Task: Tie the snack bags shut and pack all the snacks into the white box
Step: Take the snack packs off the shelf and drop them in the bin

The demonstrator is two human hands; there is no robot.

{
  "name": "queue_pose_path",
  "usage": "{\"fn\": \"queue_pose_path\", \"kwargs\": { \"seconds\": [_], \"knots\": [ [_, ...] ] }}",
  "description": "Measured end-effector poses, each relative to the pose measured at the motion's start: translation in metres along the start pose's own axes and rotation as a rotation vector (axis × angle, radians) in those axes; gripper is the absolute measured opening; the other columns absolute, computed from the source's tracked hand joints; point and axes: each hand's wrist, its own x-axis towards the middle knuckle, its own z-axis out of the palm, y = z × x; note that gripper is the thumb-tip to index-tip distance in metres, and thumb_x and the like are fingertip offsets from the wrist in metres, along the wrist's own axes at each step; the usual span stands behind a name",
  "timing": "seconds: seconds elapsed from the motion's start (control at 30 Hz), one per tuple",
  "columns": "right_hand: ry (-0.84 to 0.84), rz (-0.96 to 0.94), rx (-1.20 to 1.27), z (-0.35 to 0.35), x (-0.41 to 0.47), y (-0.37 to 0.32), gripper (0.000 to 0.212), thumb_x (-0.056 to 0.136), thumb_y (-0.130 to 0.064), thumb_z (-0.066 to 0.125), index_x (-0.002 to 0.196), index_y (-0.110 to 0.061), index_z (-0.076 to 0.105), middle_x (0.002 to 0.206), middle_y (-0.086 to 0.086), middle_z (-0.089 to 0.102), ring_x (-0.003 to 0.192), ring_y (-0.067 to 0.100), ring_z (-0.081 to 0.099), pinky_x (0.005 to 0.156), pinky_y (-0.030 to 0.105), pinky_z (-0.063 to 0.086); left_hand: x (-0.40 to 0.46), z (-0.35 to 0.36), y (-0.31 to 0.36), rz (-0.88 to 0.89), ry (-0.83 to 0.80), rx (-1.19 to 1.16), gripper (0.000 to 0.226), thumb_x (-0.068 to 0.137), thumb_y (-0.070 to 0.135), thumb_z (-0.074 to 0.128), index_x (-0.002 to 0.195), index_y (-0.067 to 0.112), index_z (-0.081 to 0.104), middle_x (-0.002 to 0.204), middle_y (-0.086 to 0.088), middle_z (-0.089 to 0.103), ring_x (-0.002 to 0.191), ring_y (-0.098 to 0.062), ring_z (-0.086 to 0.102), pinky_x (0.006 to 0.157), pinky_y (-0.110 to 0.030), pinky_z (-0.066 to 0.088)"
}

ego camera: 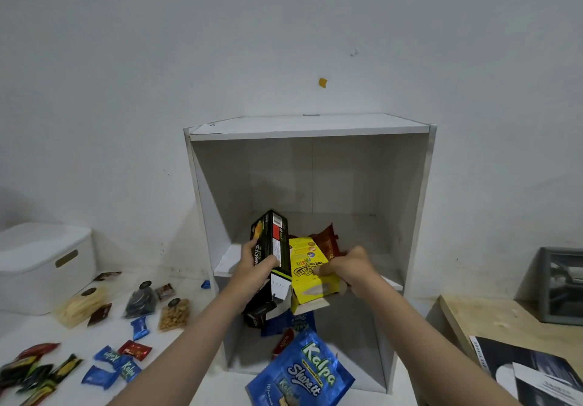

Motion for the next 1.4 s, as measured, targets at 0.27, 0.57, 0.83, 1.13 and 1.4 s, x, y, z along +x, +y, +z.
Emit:
{"fn": "queue_pose_path", "kwargs": {
  "seconds": [0.27, 0.57, 0.83, 1.13, 1.4],
  "knots": [
    [-0.244, 0.116, 0.194, 0.019, -0.027, 0.012, 0.049, 0.064, 0.003, 0.080, 0.109, -0.003, 0.064, 0.095, 0.016, 0.074, 0.088, 0.035, 0.071, 0.080, 0.054, 0.056, -0.015, -0.006, -0.014, -0.003, -0.023, -0.132, 0.056, 0.089, 0.018, 0.058, 0.135, 0.030, 0.030, 0.119, -0.005, 0.057, 0.099, -0.018, 0.061, 0.071, -0.029, 0.049],
    [-0.039, -0.050, 0.277, 0.068, -0.067, 0.019, 0.036, 0.076, 0.001, 0.072, 0.109, -0.007, 0.061, 0.097, 0.013, 0.072, 0.085, 0.032, 0.071, 0.076, 0.049, 0.058, -0.048, -0.054, -0.022, 0.076, -0.037, -0.247, 0.052, 0.082, 0.011, 0.059, 0.128, 0.023, 0.037, 0.104, -0.001, 0.061, 0.083, -0.012, 0.064, 0.058, -0.018, 0.049],
    [-0.213, -0.143, 0.181, 0.201, -0.144, 0.019, 0.042, 0.076, -0.001, 0.075, 0.111, -0.015, 0.057, 0.098, 0.004, 0.070, 0.084, 0.019, 0.068, 0.059, 0.027, 0.053, -0.104, -0.198, -0.067, 0.017, 0.150, -0.296, 0.049, 0.089, 0.020, 0.062, 0.128, 0.017, 0.033, 0.114, -0.007, 0.057, 0.090, -0.014, 0.062, 0.070, -0.026, 0.049],
    [-0.388, -0.159, 0.047, 0.413, -0.226, 0.027, 0.050, 0.064, -0.020, 0.084, 0.108, -0.018, 0.060, 0.095, 0.002, 0.073, 0.086, 0.024, 0.071, 0.082, 0.046, 0.058, -0.206, -0.418, -0.138, -0.189, 0.533, -0.212, 0.064, 0.083, 0.037, 0.069, 0.133, 0.015, 0.034, 0.118, -0.006, 0.059, 0.090, -0.017, 0.061, 0.073, -0.033, 0.050],
    [-0.563, -0.114, -0.036, 0.564, -0.309, 0.053, 0.047, 0.066, -0.017, 0.083, 0.107, -0.011, 0.060, 0.099, 0.008, 0.072, 0.086, 0.025, 0.070, 0.079, 0.042, 0.058, -0.318, -0.565, -0.213, -0.360, 0.865, -0.299, 0.051, 0.084, 0.039, 0.067, 0.116, 0.007, 0.044, 0.102, -0.006, 0.062, 0.087, -0.021, 0.062, 0.074, -0.033, 0.050]
  ]
}}
